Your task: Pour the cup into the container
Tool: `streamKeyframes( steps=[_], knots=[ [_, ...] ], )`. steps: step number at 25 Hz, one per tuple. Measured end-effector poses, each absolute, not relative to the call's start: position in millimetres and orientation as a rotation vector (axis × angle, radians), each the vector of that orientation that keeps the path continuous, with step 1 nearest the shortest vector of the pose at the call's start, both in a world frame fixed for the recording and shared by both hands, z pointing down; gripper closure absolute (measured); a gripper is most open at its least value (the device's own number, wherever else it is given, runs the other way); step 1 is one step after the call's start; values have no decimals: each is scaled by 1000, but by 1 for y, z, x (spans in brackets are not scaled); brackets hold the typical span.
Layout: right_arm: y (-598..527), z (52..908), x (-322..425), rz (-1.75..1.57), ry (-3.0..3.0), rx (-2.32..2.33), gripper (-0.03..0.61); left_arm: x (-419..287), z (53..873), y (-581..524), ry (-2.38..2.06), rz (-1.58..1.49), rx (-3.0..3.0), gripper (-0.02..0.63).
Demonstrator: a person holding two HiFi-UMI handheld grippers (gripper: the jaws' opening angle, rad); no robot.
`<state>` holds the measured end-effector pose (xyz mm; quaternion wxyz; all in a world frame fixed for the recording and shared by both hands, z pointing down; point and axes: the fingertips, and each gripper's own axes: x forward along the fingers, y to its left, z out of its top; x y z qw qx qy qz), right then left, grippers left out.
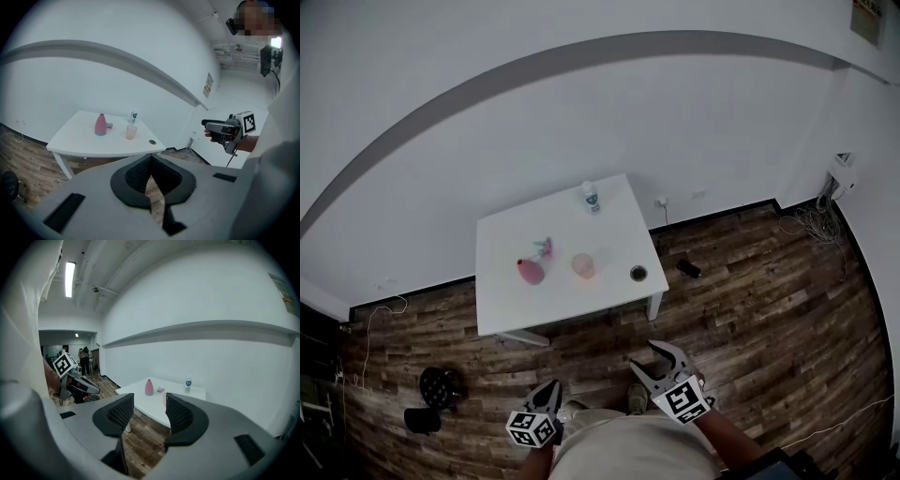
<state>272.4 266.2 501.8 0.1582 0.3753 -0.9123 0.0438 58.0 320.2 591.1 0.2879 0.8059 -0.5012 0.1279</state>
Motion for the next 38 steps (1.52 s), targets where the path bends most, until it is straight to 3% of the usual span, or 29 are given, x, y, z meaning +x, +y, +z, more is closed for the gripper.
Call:
streamKeyframes(
  steps=[18, 38],
  knots=[
    [271, 504, 217, 87, -2543, 1113, 382, 17, 589, 309, -1271, 327, 2206, 603],
    [273, 511, 96, 94, -2487, 1133, 382, -106, 586, 304, -1225, 354, 2220, 603]
  ],
)
